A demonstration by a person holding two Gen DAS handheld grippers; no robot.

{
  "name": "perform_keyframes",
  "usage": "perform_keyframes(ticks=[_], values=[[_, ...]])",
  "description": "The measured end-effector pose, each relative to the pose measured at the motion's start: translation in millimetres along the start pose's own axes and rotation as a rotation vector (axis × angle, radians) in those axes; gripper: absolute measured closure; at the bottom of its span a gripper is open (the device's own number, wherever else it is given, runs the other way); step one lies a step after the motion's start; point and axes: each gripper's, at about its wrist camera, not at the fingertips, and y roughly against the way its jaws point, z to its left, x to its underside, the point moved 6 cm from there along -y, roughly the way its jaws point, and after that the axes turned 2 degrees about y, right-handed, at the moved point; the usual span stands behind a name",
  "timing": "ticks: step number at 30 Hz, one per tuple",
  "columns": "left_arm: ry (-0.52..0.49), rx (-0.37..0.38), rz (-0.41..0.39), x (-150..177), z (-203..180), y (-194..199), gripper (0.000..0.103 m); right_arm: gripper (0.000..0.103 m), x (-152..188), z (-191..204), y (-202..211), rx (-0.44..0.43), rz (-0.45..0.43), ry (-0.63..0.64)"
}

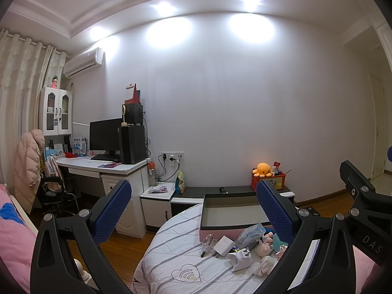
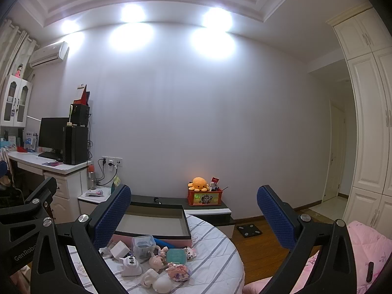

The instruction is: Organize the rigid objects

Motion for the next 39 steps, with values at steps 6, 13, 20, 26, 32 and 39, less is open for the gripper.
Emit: perform_keyframes(ticks=[6, 13, 20, 26, 32, 39], values=[[0.0, -0.002, 0.0, -0.3, 0.4, 0.6, 0.0, 0.0, -0.6, -0.1, 1.1, -0.006, 0.0, -0.001], [0.0, -0.002, -0.001, -0.5, 0.7, 1.3, 0.0, 0.0, -2.0, 0.1, 2.1, -0.009, -0.002, 0.002], [0.001, -0.003, 0.001, 0.6, 1.5, 1.3, 0.0, 0.0, -1.6, -0.1, 2.2, -0.01, 0.001, 0.001], [0.003, -0.001, 0.006, 2.9, 1.9, 1.7, 0.0, 0.0, -0.5, -0.1, 1.8, -0.01, 0.006, 0.003], [0.003, 0.001, 0.028, 9.1, 2.4, -6.1, 0.0, 0.0, 2.3, 2.2, -2.9, -0.011, 0.025, 0.008], [-0.008, 0.012, 0.083, 20.0, -3.3, -23.5, 0.0, 0.0, 11.2, 5.6, -15.8, -0.008, 0.069, 0.023]])
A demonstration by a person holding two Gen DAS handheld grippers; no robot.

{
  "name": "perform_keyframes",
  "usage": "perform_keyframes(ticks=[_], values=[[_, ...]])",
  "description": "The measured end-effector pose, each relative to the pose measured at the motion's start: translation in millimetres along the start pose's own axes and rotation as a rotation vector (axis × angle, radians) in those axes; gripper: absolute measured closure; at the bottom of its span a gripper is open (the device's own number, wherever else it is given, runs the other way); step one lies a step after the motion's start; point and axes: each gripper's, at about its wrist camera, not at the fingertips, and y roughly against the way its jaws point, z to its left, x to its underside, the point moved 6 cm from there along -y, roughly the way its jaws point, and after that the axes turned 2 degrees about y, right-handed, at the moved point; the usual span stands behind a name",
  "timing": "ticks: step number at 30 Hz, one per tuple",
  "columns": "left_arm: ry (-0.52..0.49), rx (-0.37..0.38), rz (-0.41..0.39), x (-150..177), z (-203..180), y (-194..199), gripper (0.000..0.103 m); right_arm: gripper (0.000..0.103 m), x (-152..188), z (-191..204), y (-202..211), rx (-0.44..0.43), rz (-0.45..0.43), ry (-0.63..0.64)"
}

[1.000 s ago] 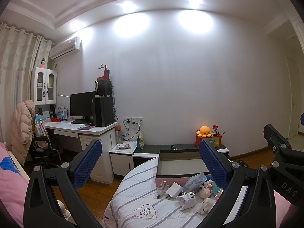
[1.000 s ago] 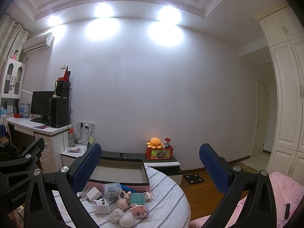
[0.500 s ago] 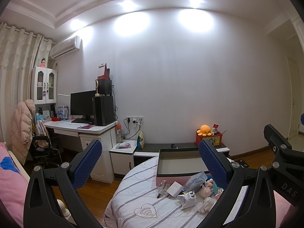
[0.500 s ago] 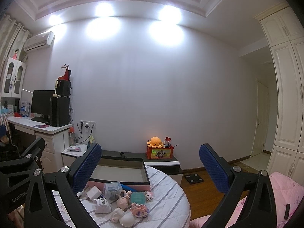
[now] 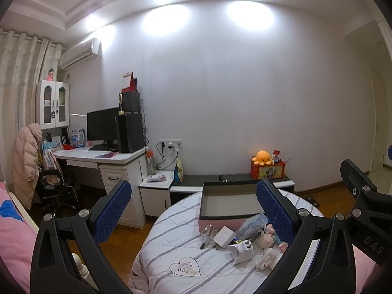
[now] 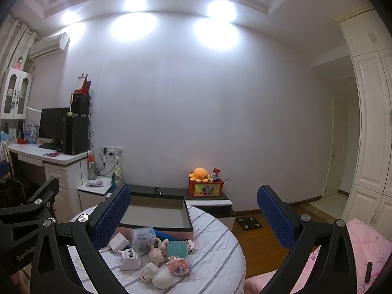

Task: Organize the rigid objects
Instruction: 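Move both tools toward the items piled beside the pink box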

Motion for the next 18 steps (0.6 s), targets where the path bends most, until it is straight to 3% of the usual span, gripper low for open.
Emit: perform_keyframes(ticks=[10, 18], values=[[-0.033, 0.041, 0.153, 33.2, -17.7, -47.7, 0.0, 0.0, 35.7, 2.8, -44.4, 0.014, 0.151, 0.025], [-0.076, 0.066, 0.287, 72.4, -31.7, -79.7, 0.0, 0.0, 84.4, 4.3, -79.7, 0.003, 0.318, 0.046]])
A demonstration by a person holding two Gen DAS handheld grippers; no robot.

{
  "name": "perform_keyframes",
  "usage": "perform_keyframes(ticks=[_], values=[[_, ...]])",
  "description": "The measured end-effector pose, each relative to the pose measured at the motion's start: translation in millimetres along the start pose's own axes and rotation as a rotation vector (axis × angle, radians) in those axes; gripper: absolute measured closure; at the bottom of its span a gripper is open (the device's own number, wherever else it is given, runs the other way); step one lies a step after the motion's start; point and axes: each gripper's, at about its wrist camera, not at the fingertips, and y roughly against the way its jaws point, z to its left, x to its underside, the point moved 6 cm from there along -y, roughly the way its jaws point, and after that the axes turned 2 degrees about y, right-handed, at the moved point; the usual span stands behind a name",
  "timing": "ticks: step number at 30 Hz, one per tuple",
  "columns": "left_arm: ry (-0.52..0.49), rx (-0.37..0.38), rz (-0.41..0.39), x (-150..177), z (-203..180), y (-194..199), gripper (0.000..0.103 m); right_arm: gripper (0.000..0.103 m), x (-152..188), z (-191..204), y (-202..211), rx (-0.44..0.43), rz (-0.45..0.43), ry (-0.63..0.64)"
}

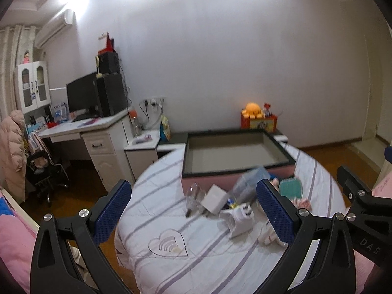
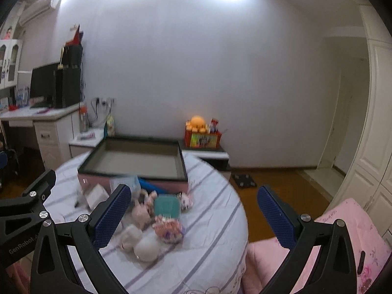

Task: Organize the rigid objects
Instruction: 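Move both tools toward the items piled beside the pink box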

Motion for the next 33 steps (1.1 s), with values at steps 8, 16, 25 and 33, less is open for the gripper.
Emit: perform_keyframes(ticks=[8, 16, 25, 33], values=[[-0.026, 0.002, 0.136, 35.1, -6.6, -35.6, 0.0, 0.0, 33.8, 3.6, -31.2, -0.018, 0.137, 0.015], [-0.028, 0.017, 0.168, 41.4, -5.7, -50.2, 0.0, 0.0, 43.5, 5.5, -51.1, -0.042, 0.19, 0.008], [-0.04, 0.119, 0.173, 24.3, -21.5, -73.5, 0.0, 0.0, 37.3, 0.4, -85.7, -0.153, 0.239, 0.009], [-0.071, 0.184, 0.235, 13.6, -48.4, -122.3, 0.0, 0.002, 36.1, 5.0, -143.2, -0.296, 0.348, 0.059]])
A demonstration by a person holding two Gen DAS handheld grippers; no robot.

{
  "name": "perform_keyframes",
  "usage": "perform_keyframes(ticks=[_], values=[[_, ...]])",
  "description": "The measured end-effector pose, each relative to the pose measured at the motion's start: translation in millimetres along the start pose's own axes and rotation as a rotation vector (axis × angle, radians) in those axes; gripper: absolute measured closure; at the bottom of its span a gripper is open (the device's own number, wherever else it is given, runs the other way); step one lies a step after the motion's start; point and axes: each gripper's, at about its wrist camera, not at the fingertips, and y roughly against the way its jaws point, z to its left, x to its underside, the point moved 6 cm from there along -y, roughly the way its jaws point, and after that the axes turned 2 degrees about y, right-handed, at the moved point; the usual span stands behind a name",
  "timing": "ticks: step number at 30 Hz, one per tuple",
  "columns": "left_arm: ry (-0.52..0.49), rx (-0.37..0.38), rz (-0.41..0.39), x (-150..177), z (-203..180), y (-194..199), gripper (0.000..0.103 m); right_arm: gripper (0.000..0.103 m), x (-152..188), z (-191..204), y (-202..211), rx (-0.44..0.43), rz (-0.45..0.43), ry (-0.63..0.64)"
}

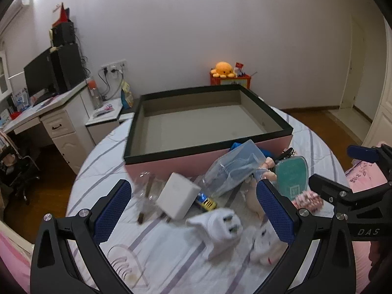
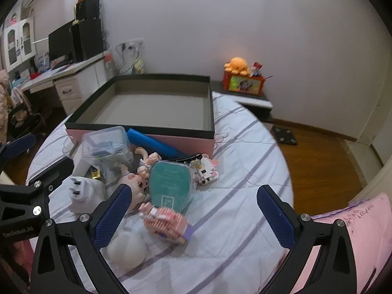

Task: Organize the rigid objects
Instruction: 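Move both tools toward the items piled beside the pink box, then grasp the teal round container with the right tool while the left tool reaches the clear case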

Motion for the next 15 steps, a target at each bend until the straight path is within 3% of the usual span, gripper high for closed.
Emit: perform_keyframes(ticks=[8, 10, 13, 15], values=[[-0.03, 0.046, 0.092, -3.9, -11.9, -40.8, 0.0, 0.022, -3.3, -3.1, -49.9, -0.178, 0.141, -0.004], [-0.039, 0.067, 0.106, -4.3, -15.9, -46.9, 0.0, 0.039, -1.3, -1.1, -58.8, -0.233, 0.174, -0.019], [-0.056, 0.095, 0.12, -3.2, -21.8, -55.0, 0.001, 0.045, 2.7, 3.2, -66.4, -0.339, 0.221, -0.058], [-0.049, 0.121, 0.121, -2.6, -22.8, -58.2, 0.001, 0.045, 3.2, 4.9, -68.9, -0.361, 0.225, -0.066]])
